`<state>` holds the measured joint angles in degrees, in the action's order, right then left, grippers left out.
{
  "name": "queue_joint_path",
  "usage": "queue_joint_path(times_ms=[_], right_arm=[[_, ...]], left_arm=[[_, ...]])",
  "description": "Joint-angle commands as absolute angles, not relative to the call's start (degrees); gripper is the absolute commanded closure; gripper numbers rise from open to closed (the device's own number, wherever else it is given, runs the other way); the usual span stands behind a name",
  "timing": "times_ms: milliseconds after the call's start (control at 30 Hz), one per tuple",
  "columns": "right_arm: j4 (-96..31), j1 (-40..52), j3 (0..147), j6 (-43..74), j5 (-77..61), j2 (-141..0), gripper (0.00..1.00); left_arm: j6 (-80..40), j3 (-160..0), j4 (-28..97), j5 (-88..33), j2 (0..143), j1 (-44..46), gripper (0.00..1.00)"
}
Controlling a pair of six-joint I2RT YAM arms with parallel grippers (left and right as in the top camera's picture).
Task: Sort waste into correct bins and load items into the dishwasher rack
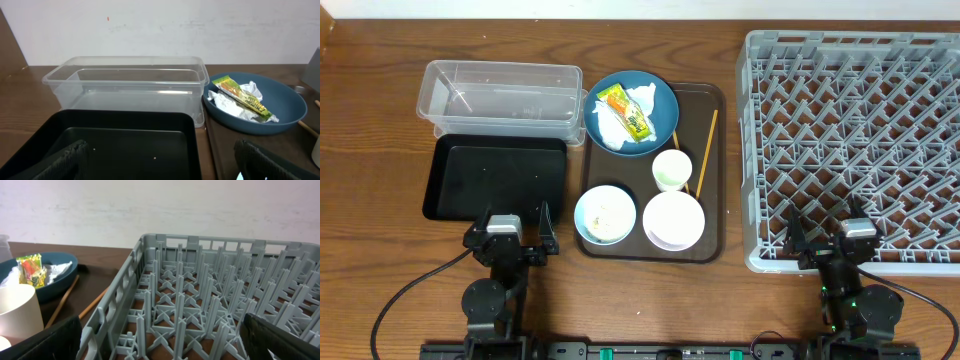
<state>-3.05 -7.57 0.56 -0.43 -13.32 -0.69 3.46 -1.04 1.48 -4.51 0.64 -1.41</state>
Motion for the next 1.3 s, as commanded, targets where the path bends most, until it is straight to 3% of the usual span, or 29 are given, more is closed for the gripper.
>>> queue_joint_path(times_ms=[0, 1267], right_arm=[[-2.98, -7.05, 0.32, 0.19, -13.54, -0.34, 0.01], [2.17, -7.05, 0.32, 0.8, -17.1, -0.34, 0.01]], left_arm=[[4.27, -0.23, 3.6, -5.08, 0.62, -1.69, 0.05], [4.27, -0.23, 1.54, -5.13, 0.6, -1.69, 0.02]])
